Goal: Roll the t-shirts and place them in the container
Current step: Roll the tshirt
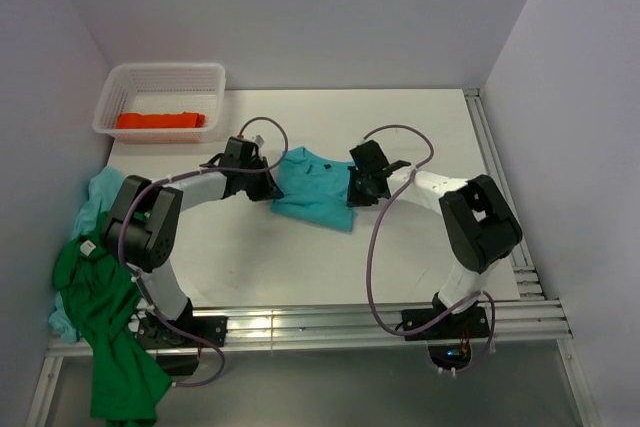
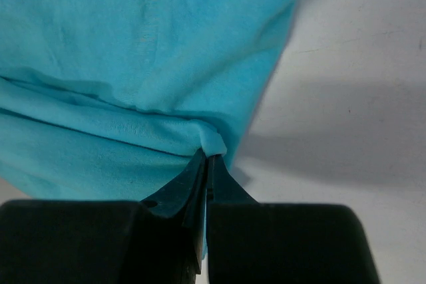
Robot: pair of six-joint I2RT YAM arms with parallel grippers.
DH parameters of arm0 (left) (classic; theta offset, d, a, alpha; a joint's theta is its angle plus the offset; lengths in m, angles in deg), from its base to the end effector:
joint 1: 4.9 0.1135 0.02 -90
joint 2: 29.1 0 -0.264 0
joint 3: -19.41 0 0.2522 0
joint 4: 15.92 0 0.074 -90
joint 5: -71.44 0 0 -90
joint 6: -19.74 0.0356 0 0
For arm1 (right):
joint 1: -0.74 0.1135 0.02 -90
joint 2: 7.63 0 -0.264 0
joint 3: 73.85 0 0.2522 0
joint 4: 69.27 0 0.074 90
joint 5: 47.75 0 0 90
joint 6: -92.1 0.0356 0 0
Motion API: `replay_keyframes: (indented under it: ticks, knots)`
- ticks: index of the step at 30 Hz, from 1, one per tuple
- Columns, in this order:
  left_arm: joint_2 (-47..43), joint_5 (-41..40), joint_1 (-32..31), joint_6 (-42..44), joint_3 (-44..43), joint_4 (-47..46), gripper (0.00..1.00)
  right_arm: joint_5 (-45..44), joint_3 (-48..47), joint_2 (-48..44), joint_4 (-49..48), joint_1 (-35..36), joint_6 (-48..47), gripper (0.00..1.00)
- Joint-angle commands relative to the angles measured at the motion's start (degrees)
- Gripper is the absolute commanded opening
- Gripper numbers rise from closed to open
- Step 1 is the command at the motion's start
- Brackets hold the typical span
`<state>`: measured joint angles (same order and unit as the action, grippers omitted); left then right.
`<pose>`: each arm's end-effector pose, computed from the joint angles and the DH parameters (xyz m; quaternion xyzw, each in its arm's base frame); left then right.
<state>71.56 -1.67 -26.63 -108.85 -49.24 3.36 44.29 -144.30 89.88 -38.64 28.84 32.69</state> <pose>0.3216 -0.1393 0.1549 -0.0887 0.9303 -0.2845 0.2138 0.2973 0.1602 0.1679 0.0159 0.9602 0.1512 0.2341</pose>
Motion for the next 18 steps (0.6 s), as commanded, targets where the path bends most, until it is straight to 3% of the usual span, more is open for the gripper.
replay_keyframes:
  ticks: [1,8,13,18]
  knots:
    - [3.9,-2.4,0.6,2.4,-3.5,-0.9,0.0,-1.7,0.7,1.3,-1.8,-0.2,-0.1,0.0]
    - [6.8,-5.1,0.6,4.7,-8.2,1.8,0.0,-3.8,6.7,-2.9,-2.2,4.1,1.6,0.0]
    - [8.4,-3.9,0.6,6.3,-10.3,2.6,0.0,-8.8,7.6,-6.0,2.5,13.3,5.5,0.0]
    - [9.2,-2.9,0.6,6.8,-12.5,2.8,0.04,-6.7,10.8,-13.6,5.4,15.2,4.9,0.0]
